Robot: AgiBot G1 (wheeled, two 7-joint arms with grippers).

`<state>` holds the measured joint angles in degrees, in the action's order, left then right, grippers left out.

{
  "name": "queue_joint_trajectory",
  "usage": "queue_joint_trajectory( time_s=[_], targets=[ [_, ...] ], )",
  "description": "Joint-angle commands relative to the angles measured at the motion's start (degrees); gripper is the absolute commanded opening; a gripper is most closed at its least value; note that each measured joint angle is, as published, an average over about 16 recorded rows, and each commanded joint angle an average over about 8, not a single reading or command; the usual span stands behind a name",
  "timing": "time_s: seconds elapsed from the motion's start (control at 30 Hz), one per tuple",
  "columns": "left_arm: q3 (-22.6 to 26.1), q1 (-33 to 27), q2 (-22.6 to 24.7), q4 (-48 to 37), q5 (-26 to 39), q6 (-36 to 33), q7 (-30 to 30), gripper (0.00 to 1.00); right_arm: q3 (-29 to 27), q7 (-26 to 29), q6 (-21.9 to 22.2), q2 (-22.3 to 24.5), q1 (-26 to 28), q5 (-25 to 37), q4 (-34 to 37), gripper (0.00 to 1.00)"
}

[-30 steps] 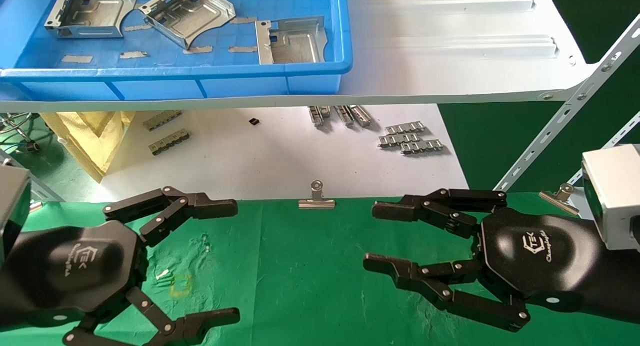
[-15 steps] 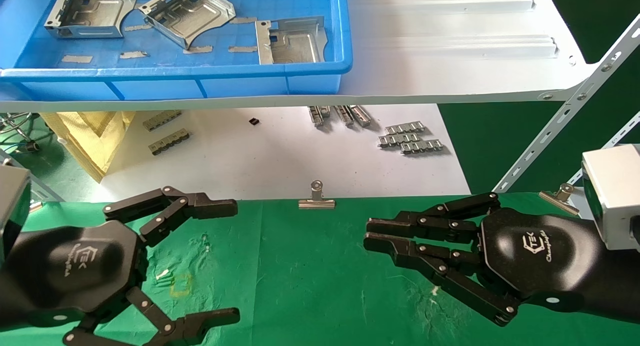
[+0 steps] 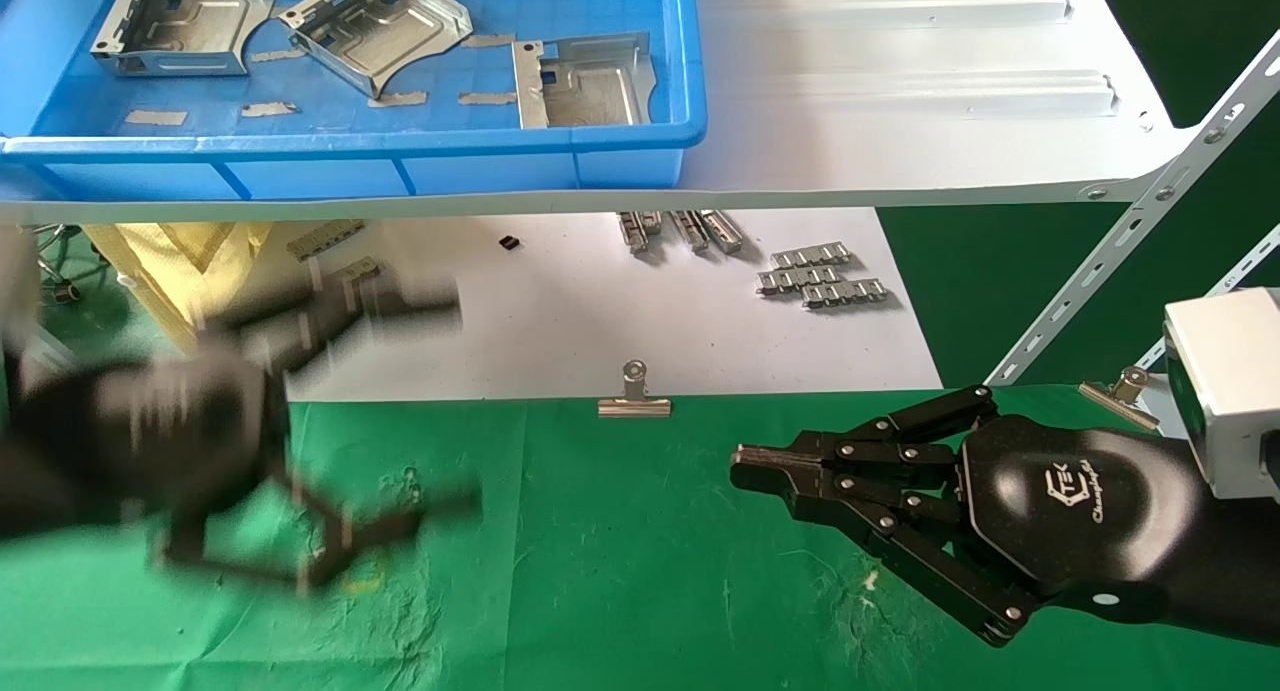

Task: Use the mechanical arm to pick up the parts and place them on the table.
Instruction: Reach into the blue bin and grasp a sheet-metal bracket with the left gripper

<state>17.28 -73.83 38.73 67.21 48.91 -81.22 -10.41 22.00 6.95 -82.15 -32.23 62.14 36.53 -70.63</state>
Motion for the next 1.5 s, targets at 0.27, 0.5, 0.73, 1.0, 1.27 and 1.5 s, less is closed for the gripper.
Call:
queue_joint_trajectory(
  time_s=[0.27, 0.5, 0.73, 1.0, 1.27, 1.5],
  targets=[
    [5.74, -22.97, 9.59, -18.89, 14.96, 5.50, 0.91, 1.00, 0.00, 0.00, 0.00, 0.00, 0.00, 0.00, 0.00, 0.00],
    [9.82, -36.45, 18.67, -39.66, 24.16, 12.51, 4.74, 1.00, 0.00, 0.00, 0.00, 0.00, 0.00, 0.00, 0.00, 0.00],
    [12.24, -42.69, 25.68, -54.98, 30.21, 27.34, 7.93, 1.00, 0.00, 0.00, 0.00, 0.00, 0.00, 0.00, 0.00, 0.00],
    [13.25, -44.49, 28.78, -62.52, 32.45, 35.43, 9.87, 0.43, 0.00, 0.00, 0.00, 0.00, 0.00, 0.00, 0.00, 0.00],
    [13.81, -45.34, 29.18, -65.66, 33.23, 35.04, 9.56, 0.00, 0.00, 0.00, 0.00, 0.00, 0.00, 0.00, 0.00, 0.09],
    [13.98, -45.72, 29.39, -67.18, 33.48, 36.09, 8.53, 0.00, 0.00, 0.00, 0.00, 0.00, 0.00, 0.00, 0.00, 0.67]
  ],
)
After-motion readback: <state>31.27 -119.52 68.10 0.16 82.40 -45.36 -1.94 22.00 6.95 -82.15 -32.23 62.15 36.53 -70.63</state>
